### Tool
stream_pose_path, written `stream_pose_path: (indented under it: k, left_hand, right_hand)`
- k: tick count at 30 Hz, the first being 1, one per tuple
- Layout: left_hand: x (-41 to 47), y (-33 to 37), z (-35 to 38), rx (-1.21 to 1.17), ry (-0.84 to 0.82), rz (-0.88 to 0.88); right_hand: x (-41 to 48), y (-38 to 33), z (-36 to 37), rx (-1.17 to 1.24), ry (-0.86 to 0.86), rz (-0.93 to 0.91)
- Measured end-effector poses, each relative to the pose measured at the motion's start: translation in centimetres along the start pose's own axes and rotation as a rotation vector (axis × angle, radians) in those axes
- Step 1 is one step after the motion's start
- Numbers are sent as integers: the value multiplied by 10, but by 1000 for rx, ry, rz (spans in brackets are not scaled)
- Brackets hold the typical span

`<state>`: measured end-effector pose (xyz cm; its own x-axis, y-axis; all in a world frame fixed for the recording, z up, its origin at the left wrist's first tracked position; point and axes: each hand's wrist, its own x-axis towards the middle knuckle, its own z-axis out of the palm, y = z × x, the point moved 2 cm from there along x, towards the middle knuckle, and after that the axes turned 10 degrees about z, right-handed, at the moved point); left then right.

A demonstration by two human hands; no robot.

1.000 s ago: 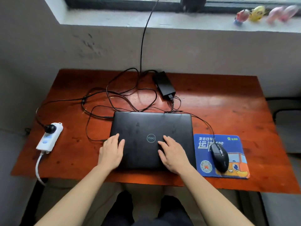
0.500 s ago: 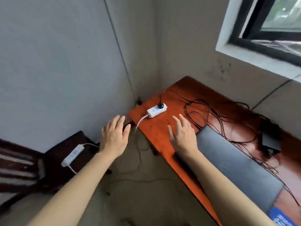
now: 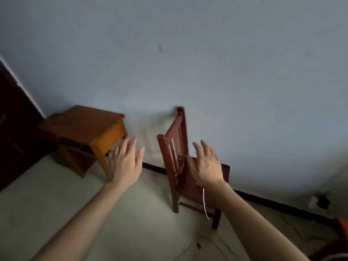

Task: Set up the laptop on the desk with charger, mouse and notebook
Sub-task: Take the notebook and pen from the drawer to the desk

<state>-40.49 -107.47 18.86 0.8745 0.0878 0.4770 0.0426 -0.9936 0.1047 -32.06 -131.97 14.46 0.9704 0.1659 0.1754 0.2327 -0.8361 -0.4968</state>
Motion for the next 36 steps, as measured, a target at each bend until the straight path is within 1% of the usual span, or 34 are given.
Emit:
stream_pose_path:
  k: [3,4,5,6,7,8,11,15,18,19,21,23,25,27,28,30,33,36]
  left_hand:
    - [-20,-86,-16,68,-9,-140]
    - [-26,-113,-20,83,-18,-189]
    - [-28,-120,-21,92,-33,-206]
    - [-41,-167,-25,115,-35,-314]
    - [-47,-190,-28,107,-40,-381]
    - [-50,-203,-28,123,-23,-396]
    - [-66,-281,-26,173,-38,-523]
    - [-50,-385,-20,217,-54,-568]
    - [-17,-460,-19,262,-34,-587]
    - [0,-497,-21,244,-44,-635]
    - [22,-545,-28,241,-20,-670]
    - [36,-584,-34,274,13,-659]
    - [38,-630,-40,262,18,-716]
    - [34,-651,-41,262,19,-752]
    - [30,-679,-41,264,19,-779]
    - [27,-712,-41,288,10,-784]
    - [23,-793,-32,230,-23,-856]
    - [29,-880,-23,211,-12,-820]
  right_hand:
    - [19,-78,55,-18,-77,-173]
    - [28,-104,72,-14,-122,-209]
    - [30,-108,78,-26,-135,-210]
    - [44,-154,110,-30,-200,-277]
    - [51,-176,129,-39,-233,-310]
    - [56,-190,137,-49,-242,-330]
    - [78,-265,202,-31,-331,-436]
    - [115,-350,283,-34,-417,-517]
    - [152,-413,334,-10,-431,-565]
    - [173,-446,354,3,-462,-560]
    - [199,-494,376,14,-463,-588]
    - [224,-538,397,10,-462,-636]
    - [245,-594,427,-8,-488,-678]
    - [254,-626,446,-15,-499,-693]
    - [259,-655,465,-21,-519,-714]
    - [265,-687,492,-42,-537,-745]
    - [275,-746,552,-96,-561,-753]
    - [290,-806,601,-119,-558,-732]
